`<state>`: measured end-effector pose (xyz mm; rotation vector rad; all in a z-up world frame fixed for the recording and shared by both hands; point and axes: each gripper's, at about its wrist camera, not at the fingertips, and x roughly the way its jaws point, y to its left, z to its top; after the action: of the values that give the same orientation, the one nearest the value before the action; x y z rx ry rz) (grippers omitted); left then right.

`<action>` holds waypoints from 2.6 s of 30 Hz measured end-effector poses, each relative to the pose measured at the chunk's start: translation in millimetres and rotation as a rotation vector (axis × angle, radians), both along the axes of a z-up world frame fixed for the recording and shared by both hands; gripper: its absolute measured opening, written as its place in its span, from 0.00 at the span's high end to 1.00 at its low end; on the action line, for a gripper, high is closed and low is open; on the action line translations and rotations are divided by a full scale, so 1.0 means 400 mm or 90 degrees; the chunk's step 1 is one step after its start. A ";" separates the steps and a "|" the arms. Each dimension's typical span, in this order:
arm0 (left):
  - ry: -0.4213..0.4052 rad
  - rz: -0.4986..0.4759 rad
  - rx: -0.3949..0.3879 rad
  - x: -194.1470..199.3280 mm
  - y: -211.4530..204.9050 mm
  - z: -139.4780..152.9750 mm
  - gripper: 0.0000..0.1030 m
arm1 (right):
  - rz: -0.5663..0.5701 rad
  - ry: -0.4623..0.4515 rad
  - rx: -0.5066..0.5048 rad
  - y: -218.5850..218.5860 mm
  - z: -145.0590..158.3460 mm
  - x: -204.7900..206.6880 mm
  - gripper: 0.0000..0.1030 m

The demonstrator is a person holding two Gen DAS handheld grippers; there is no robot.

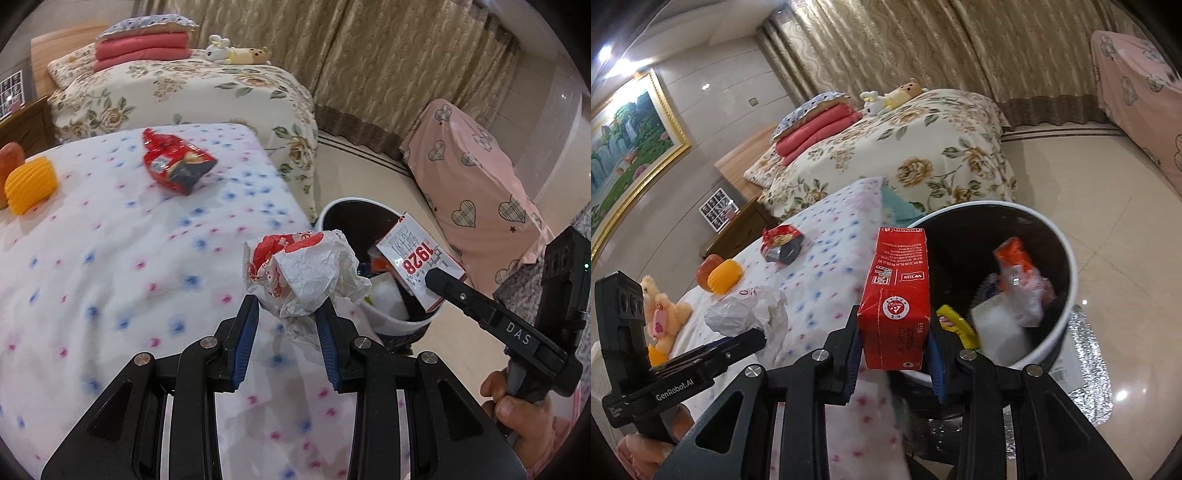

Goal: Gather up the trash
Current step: 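Carry the crumpled paper with the left tool while the right tool carries the red carton over the bin, then open both tools to drop the paper and carton into the bin, then move both tools back over the bed toward the foam net and red chip bag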

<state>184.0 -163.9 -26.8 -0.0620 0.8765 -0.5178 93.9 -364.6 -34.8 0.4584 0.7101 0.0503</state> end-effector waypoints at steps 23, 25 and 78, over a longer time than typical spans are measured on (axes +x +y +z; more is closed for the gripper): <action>-0.010 -0.056 0.028 0.038 -0.158 0.003 0.70 | -0.021 0.017 0.004 -0.097 -0.019 0.009 0.69; -0.011 -0.060 0.031 0.041 -0.167 0.003 0.70 | -0.020 0.019 0.005 -0.102 -0.020 0.014 0.69; 0.032 0.044 0.003 0.013 0.034 -0.035 0.41 | -0.001 0.032 0.044 -0.032 -0.007 0.042 0.19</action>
<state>189.4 -150.3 -40.7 -0.1013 0.9218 -0.4513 110.9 -377.6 -37.7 0.5275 0.7583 0.0614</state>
